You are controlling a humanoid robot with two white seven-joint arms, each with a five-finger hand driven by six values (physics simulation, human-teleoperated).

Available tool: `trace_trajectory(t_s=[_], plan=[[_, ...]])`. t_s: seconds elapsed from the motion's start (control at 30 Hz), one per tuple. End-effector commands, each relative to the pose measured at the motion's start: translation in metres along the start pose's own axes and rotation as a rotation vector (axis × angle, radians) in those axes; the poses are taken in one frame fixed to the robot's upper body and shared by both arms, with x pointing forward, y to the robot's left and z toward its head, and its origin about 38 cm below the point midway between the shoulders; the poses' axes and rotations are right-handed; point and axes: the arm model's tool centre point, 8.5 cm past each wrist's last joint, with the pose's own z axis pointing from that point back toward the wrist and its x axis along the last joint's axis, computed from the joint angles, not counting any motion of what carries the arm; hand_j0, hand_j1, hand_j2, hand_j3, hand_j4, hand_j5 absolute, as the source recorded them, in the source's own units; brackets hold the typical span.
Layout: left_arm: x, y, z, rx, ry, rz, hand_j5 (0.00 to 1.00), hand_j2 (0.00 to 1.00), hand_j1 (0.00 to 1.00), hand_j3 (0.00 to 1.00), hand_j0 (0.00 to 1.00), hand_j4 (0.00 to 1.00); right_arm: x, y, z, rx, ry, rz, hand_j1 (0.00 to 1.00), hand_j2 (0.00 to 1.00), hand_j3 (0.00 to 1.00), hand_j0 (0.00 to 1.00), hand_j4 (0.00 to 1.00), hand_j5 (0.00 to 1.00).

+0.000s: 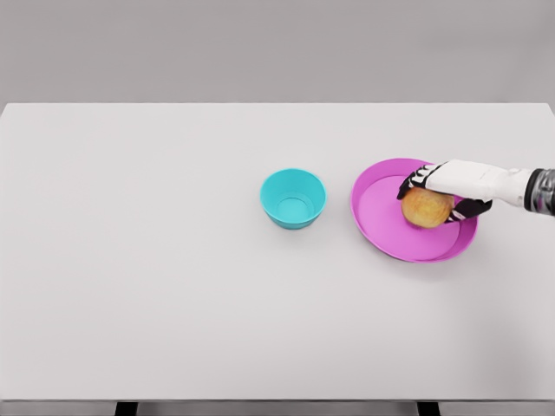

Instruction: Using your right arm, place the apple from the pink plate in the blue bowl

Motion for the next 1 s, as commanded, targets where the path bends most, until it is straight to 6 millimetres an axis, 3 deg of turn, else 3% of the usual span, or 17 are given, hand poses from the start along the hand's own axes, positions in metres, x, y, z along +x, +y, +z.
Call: trace_trajectory(t_s=[0.0, 0.3, 0.6, 0.97], plan=[[0.0, 0.0, 0.0, 0.0, 0.0, 0.0, 1.0, 1.0, 1.0, 1.0, 1.0, 1.0, 0.0, -0.001, 0.001, -0.005, 0.0, -0.003, 0.5, 0.5, 0.5, 0.5, 0.5, 0.5], [0.0, 0.0, 0.0, 0.0, 0.0, 0.0, 1.0, 1.0, 1.0, 1.0, 1.0, 1.0, 0.003, -0.031, 0.003, -0.061, -0.008, 0.037, 0.5, 0.5, 0.5, 0.5, 0.5, 0.5], [0.0, 0.0, 0.0, 0.0, 0.0, 0.0, 1.0, 1.0, 1.0, 1.0, 1.0, 1.0, 0.048, -0.07, -0.03, -0.159, -0.141, 0.102, 0.5, 0.5, 0.5, 0.5, 0.5, 0.5], [0.0, 0.0, 0.0, 0.0, 0.0, 0.0, 1.0, 1.0, 1.0, 1.0, 1.0, 1.0, 0.085, -0.086, -0.064, -0.198, -0.25, 0.121, 0.5, 0.5, 0.5, 0.5, 0.5, 0.5]])
